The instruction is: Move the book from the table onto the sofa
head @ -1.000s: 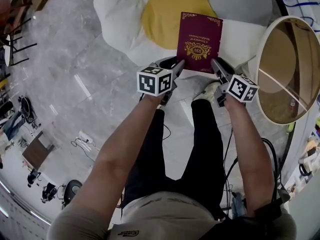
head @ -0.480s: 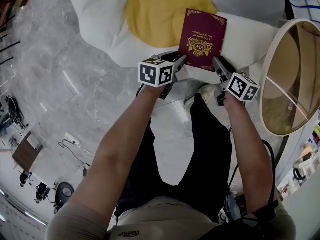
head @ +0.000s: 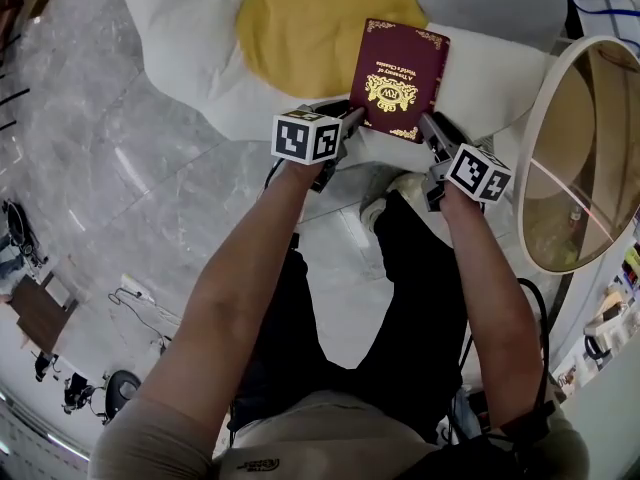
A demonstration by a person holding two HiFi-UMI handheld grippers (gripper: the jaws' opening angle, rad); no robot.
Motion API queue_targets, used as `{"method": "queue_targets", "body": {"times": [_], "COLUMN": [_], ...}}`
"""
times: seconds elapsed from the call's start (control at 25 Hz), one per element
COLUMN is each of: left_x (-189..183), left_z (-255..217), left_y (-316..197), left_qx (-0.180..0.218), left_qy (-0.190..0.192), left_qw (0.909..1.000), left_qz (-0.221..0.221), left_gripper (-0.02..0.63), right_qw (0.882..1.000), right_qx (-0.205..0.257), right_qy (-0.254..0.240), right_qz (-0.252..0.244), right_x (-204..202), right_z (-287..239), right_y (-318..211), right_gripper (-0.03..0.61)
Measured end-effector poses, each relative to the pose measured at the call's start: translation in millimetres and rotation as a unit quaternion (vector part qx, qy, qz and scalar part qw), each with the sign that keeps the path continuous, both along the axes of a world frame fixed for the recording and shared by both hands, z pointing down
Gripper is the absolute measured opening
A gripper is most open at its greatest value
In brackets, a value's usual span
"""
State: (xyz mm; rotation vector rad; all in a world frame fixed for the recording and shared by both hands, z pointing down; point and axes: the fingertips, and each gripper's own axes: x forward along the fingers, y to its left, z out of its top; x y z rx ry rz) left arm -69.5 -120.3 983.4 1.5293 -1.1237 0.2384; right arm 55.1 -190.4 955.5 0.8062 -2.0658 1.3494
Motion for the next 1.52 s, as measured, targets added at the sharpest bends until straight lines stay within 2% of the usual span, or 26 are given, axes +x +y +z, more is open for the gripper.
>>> {"method": "queue_targets", "body": {"times": [0.2, 0.32, 0.44, 0.64, 0.8, 1.04, 1.2, 1.36, 1.52], "left_x": [-18, -27, -36, -35, -33, -30, -19, -3, 12], "left_z": [-10, -35, -74, -152, -218, -323, -392, -461, -529], "left_y": [4, 17, 25, 47, 65, 93, 117, 139, 163], "left_qx": [-0.013, -0.020, -0.011, 0.009, 0.035, 0.074, 0.106, 0.148, 0.190], "left_qy": [-0.054, -0.062, -0.070, -0.046, -0.026, -0.019, -0.026, -0.027, -0.014], "left_qw": [0.9985, 0.9979, 0.9974, 0.9979, 0.9961, 0.9914, 0.9825, 0.9668, 0.9517], "left_qz": [-0.005, 0.000, 0.014, 0.044, 0.077, 0.106, 0.151, 0.207, 0.241], "left_gripper": [0.133, 0.133, 0.133, 0.133, 0.130, 0.020, 0.009, 0.008, 0.008], "right_qw": [1.000, 1.000, 0.999, 0.999, 0.998, 0.997, 0.995, 0.994, 0.991], "right_qx": [0.011, 0.010, 0.025, 0.045, 0.053, 0.069, 0.088, 0.106, 0.128], "right_qy": [0.013, 0.012, 0.012, 0.018, 0.022, 0.027, 0.032, 0.018, 0.013], "right_qz": [0.020, 0.020, 0.018, 0.000, 0.007, -0.025, -0.038, -0.035, -0.038], "right_x": [10, 15, 18, 20, 23, 14, 9, 6, 10], "right_z": [-16, -40, -77, -144, -198, -272, -331, -392, -446], "right_y": [-4, 4, 6, 24, 46, 98, 133, 166, 203], "right_gripper": [0.178, 0.155, 0.125, 0.060, 0.024, 0.014, 0.012, 0.012, 0.012]}}
